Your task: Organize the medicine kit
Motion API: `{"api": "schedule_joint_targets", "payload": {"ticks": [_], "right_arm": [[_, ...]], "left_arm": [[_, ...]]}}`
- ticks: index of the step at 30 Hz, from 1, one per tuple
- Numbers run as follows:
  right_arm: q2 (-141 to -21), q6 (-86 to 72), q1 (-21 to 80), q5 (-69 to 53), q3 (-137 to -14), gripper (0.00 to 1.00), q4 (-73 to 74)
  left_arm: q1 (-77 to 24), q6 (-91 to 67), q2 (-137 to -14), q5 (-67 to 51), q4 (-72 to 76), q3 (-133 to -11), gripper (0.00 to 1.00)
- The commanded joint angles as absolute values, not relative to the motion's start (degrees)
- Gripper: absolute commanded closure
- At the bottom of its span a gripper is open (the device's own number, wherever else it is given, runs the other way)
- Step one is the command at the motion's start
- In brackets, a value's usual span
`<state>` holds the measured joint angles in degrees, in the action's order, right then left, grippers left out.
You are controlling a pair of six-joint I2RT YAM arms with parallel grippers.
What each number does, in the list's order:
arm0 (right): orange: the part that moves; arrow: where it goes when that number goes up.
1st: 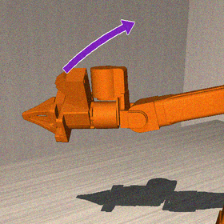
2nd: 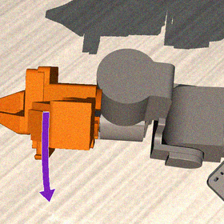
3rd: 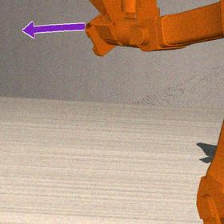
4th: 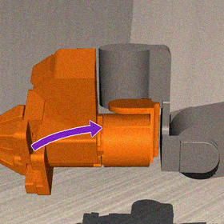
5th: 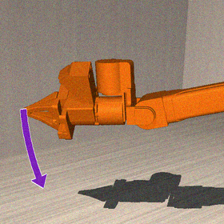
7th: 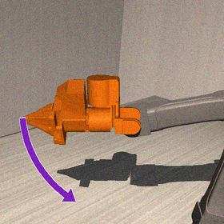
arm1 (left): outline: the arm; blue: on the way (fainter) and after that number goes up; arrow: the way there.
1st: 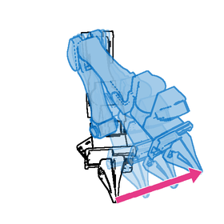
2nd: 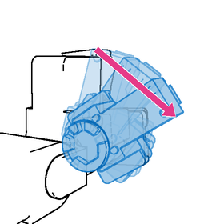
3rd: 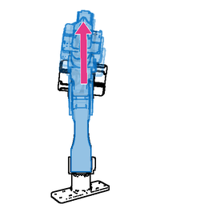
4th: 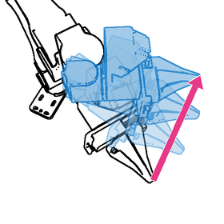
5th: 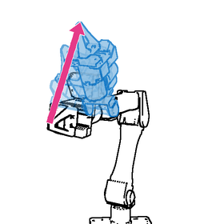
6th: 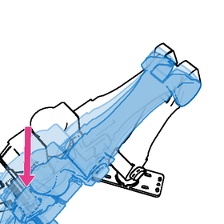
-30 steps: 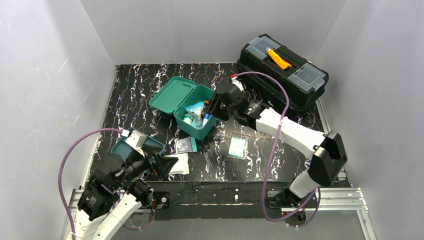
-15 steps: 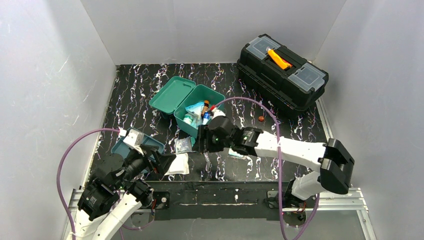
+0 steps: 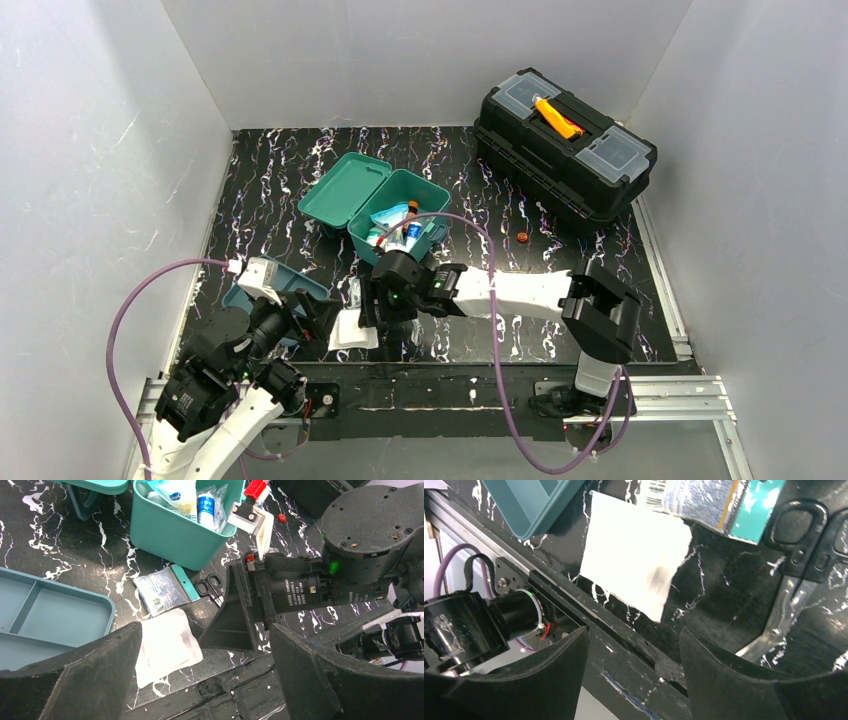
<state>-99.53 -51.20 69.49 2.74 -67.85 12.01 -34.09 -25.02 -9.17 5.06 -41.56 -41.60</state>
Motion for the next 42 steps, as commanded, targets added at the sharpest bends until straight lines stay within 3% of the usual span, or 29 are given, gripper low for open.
{"api": "schedule_joint_targets", "payload": {"ticks": [1,21,24,33,42], "right_arm": [[-103.2,-51.7,70.2,3.0,-73.7,0.27,11.3],[-118.7,-53.4,71.4,6.1,-86.0,0.36,20.3],[-119.9,-53.6,71.6,6.7,-86.5,0.45,21.6],[-119.2,-53.2,71.7,6.8,-85.1,0.99,22.4],[-108.5,-52.7,71.7,5.1,-76.8,0.99,19.1]], "left_arm": [[-34.2,-26.0,-9.1,8.3,-42.4,-42.8,0.02],[-34.2,-26.1,-8.3,8.5,-42.6,-42.9,0.02],[-34.2,-26.0,-8.2,8.5,-42.6,-42.9,0.02],[-34.2,-26.0,-7.8,8.6,-42.7,-42.9,0.02],[-34.2,-26.2,-7.3,9.2,-42.7,-42.9,0.02]]}}
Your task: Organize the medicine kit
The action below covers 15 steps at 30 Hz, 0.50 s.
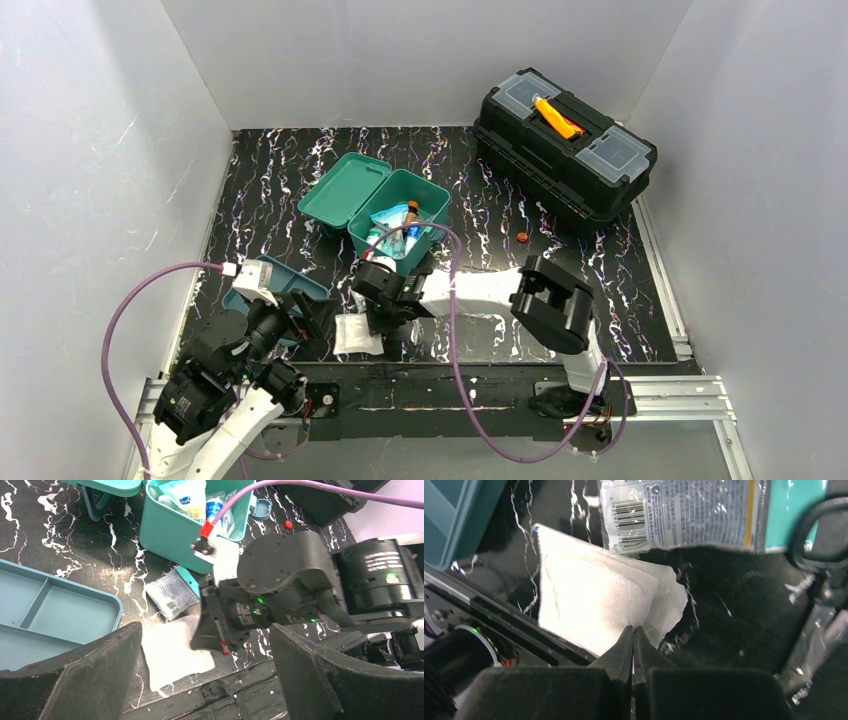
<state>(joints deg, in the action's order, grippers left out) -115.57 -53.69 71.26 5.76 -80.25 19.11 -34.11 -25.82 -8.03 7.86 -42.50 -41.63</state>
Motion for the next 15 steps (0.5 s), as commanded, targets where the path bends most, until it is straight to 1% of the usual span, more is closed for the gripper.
{"api": "schedule_joint_targets", "payload": {"ticks": [1,7,15], "right_arm": [[-107.0,-52.4,71.7,4.7,-76.0,0.99,18.9],[-96.9,-49.6,71.7,4.8,-71.0,0.99,20.9],[-87.1,-41.8,71.7,5.4,-71.1,0.99,29.2]], "left_arm": [[-34.2,-26.1,-7.2,9.2,-42.7,-42.9,0.02],[-34.1,-26.3,-6.5,10.0,-43.0,-42.9,0.02],[-34.2,-26.7,-3.9,12.2,-43.6,-43.1,0.02]]}}
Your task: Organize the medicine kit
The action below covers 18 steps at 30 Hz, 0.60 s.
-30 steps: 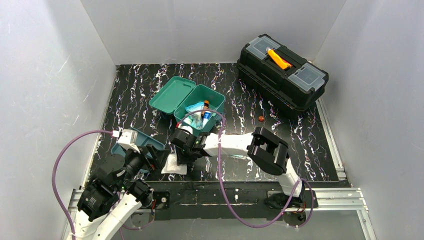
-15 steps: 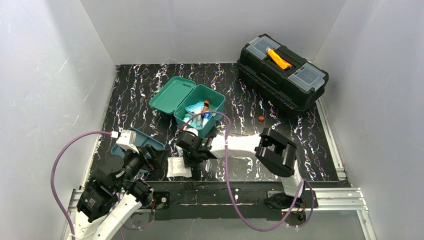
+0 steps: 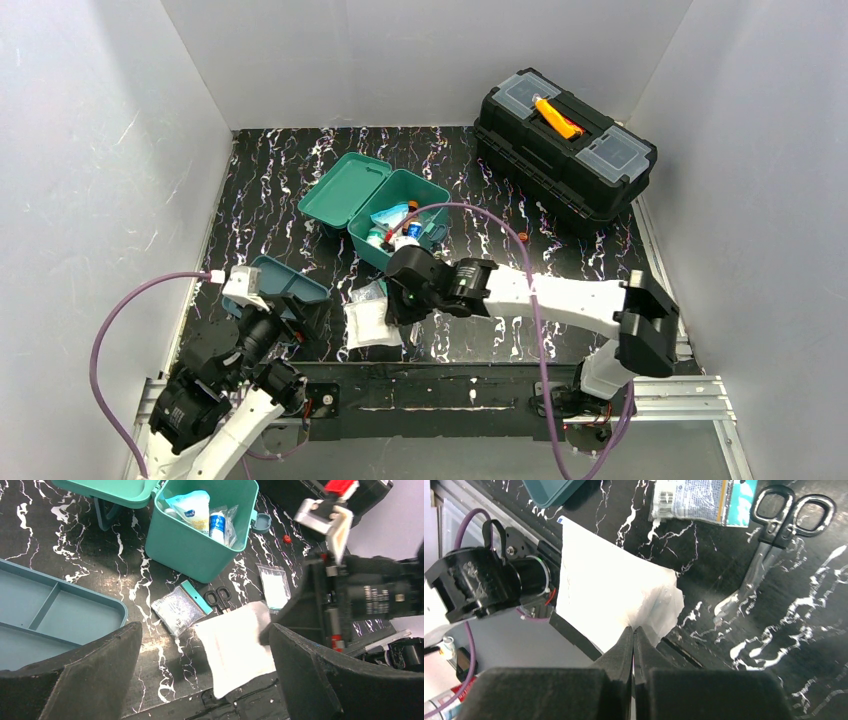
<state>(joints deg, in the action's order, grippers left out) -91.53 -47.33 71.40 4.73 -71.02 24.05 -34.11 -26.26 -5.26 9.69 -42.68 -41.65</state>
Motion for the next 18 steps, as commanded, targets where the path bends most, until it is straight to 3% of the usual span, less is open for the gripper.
{"api": "schedule_joint_targets", "payload": {"ticks": [1,11,18], "right_arm": [[-86.0,-40.7,71.7,5.7,-71.4,0.99,30.0],[-81.3,-29.7,68.9,13.8,-78.3,0.99,38.2],[-82.0,-21.0,61.0,12.1,-83.2,0.99,37.5]], "left_arm": [[-34.2,-26.7,-3.5,12.5,-43.5,-43.1,0.02],[-34.2,-26.7,-2.8,13.2,-43.7,-43.0,0.02],[-34.2,-26.7,-3.1,13.0,-43.7,-43.0,0.02]]}}
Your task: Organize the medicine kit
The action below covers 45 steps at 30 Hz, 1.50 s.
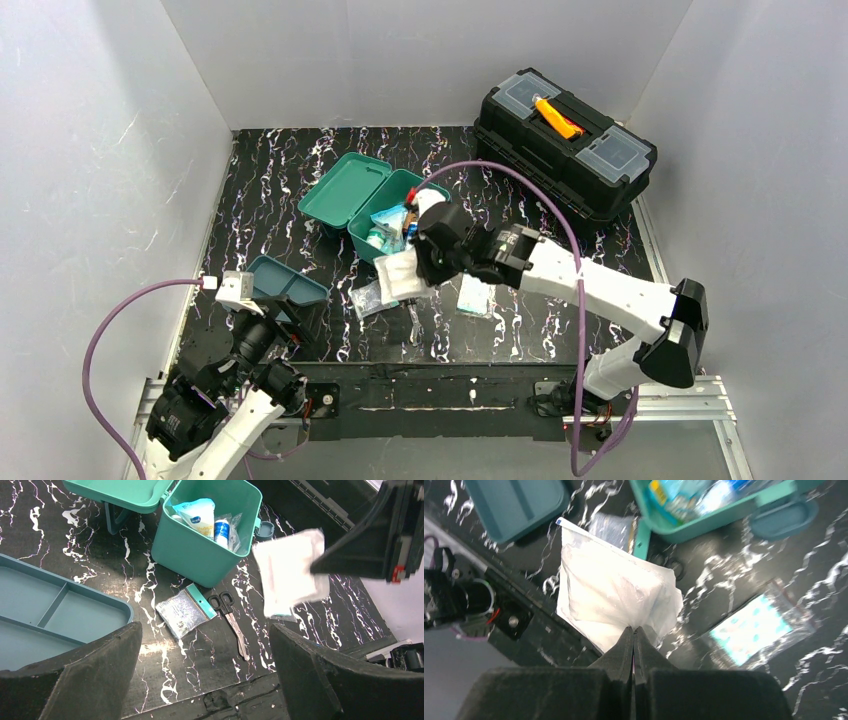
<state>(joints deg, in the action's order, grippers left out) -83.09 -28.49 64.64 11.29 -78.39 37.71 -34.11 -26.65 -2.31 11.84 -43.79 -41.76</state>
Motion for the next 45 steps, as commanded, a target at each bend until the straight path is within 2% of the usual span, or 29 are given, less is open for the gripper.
{"api": "schedule_joint_targets", "payload": {"ticks": [1,15,23,31,45], "right_arm": [[-82.4,-19.7,59.8,12.1,-84.1,0.99,37.5],[-98.5,-5.1,48.6,12.0,-105.2,0.99,41.9],[-106.9,4.4,46.8,9.4,-111.0,0.99,41.4],[-117.7,9.5,46.4,2.1,-120.0,0.99,49.0],[-127.0,11.9,47.2,-4.3,-119.6,0.99,53.3]], "left_arm": [[-34.2,-26.7,-3.1,12.9,-43.6,-43.0,0.02],[-34.2,-26.5,-2.6,12.7,-43.5,-42.9,0.02],[-34.2,-26.4,-2.3,12.6,-43.4,-42.9,0.02],[-34.2,-26.2,-2.0,12.4,-43.3,-42.9,0.02],[-34.2,-26.1,-1.8,12.5,-43.2,-42.8,0.00]]}}
